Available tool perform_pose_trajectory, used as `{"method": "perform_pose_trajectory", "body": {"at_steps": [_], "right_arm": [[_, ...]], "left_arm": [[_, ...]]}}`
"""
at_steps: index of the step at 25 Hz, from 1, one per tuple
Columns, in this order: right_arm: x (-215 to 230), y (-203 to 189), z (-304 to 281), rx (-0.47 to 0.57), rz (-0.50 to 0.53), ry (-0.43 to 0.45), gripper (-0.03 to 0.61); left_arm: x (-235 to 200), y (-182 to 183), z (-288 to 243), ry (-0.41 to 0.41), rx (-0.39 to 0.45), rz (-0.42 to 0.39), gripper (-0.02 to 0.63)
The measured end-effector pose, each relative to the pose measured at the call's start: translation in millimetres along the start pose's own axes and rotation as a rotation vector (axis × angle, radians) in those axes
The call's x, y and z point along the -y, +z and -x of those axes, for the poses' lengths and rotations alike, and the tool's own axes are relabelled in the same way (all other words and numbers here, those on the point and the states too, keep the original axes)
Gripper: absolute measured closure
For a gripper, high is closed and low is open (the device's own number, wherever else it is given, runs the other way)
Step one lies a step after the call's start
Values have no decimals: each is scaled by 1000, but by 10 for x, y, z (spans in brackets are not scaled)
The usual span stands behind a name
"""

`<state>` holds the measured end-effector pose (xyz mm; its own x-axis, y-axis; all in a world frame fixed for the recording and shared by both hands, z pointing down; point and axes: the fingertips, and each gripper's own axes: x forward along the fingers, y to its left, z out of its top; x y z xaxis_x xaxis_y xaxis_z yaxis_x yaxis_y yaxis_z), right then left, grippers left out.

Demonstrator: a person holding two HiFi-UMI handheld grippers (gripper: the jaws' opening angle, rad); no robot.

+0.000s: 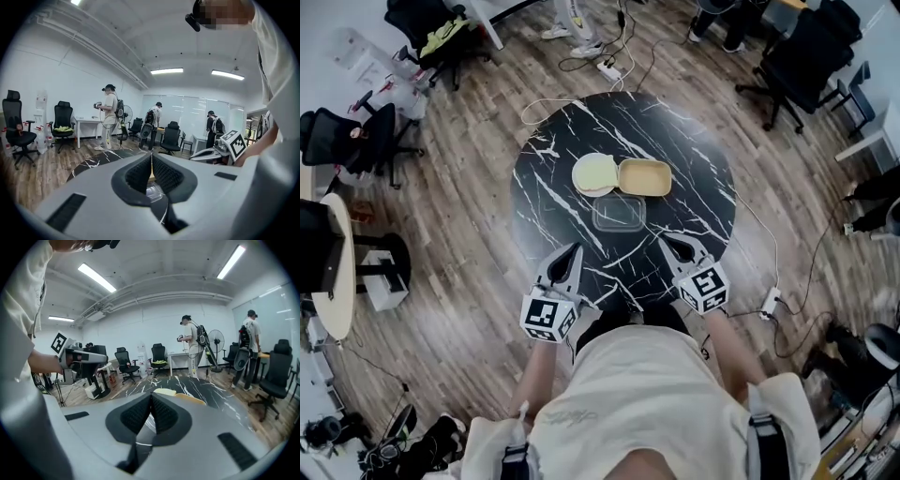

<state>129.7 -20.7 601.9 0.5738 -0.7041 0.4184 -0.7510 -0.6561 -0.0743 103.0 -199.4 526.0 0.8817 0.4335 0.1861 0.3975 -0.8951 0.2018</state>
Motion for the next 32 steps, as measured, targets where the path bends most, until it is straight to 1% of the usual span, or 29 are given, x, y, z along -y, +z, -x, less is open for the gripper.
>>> {"method": "perform_pose_trajectory", "body": {"at_steps": [8,11,13,16,20,24,28,32], "right_arm": [[130,-232,-182,-38,-31,3,557],[177,-379,-289,-78,-28,6,512],[206,-487,-373,-104,-40,12,511],[274,-653,-522,-135,-89,12,511],[438,-884,-769,-172,-155,-16,512],[568,-1168,-969,-240,-209,-38,512],[718,-1411,-1141,-299,-315,-59,512],[726,-1606,-1328,-349,-403,-60,512]], "left_arm": [[38,-115,-10,8,-47,5,589],[45,-126,-52,4,-57,4,589],[51,-132,-87,0,-65,2,589],[28,-141,-132,4,-77,3,589],[-53,-171,-197,8,-96,15,589],[-133,-232,-261,6,-120,18,589],[-259,-222,-356,20,-125,35,589],[-354,-201,-372,29,-135,39,589]]}}
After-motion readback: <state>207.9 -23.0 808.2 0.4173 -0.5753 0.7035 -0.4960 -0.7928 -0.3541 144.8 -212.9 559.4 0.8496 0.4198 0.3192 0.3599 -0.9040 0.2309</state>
